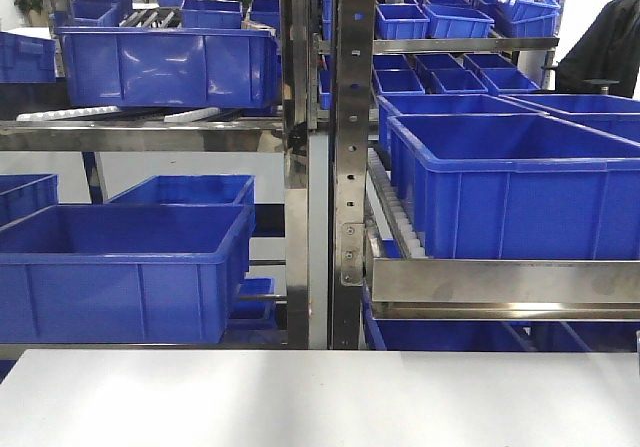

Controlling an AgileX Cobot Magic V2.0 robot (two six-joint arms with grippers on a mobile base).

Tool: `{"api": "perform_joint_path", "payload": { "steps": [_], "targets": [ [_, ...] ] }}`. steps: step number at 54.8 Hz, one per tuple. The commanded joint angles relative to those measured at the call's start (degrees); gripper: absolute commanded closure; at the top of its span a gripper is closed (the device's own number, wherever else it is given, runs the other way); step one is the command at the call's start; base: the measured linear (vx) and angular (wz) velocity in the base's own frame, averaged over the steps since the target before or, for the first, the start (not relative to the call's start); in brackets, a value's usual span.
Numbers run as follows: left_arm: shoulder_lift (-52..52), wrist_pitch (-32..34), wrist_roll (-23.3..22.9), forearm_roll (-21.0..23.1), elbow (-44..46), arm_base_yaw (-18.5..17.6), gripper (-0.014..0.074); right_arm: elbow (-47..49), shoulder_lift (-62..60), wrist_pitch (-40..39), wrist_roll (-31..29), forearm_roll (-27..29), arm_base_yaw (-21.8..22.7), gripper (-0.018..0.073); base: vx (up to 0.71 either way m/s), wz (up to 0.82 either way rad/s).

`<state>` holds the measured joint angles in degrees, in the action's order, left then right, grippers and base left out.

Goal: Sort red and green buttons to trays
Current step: 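Lift both held buttons off the white table, then drive the base with both buttons held to the green and red trays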

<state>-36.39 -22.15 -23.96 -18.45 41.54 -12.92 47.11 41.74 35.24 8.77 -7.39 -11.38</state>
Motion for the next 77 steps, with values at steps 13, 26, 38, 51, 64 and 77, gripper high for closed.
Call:
{"api": "perform_joint_path", "payload": {
  "steps": [13, 26, 38, 51, 64, 77],
  "targets": [
    [0.2, 4.8, 0.0, -0.2, 2.0, -0.4, 0.0599, 1.7, -0.1, -3.1, 0.0, -0.6, 0.1, 0.0568, 0.00, 0.00],
    [0.2, 4.8, 0.0, -0.2, 2.0, -0.4, 0.0599, 1.7, -0.1, -3.0, 0.0, -0.6, 0.1, 0.0568, 0.00, 0.00],
    [0.2, 4.8, 0.0, -0.2, 2.0, -0.4, 0.0599, 1.7, -0.1, -3.0, 0.0, -0.6, 0.1, 0.0568, 0.00, 0.00],
    [0.2, 4.8, 0.0, -0.2, 2.0, -0.4, 0.0599, 1.7, -0.1, -3.0, 0.0, -0.6, 0.1, 0.0568, -0.01, -0.01],
    [0.2, 4.8, 0.0, -0.2, 2.0, -0.4, 0.0599, 1.7, -0.1, -3.0, 0.0, -0.6, 0.1, 0.0568, -0.06, -0.02],
    [0.2, 4.8, 0.0, -0.2, 2.0, -0.4, 0.0599, 1.7, -0.1, -3.0, 0.0, -0.6, 0.1, 0.0568, -0.15, -0.01]
  ]
}}
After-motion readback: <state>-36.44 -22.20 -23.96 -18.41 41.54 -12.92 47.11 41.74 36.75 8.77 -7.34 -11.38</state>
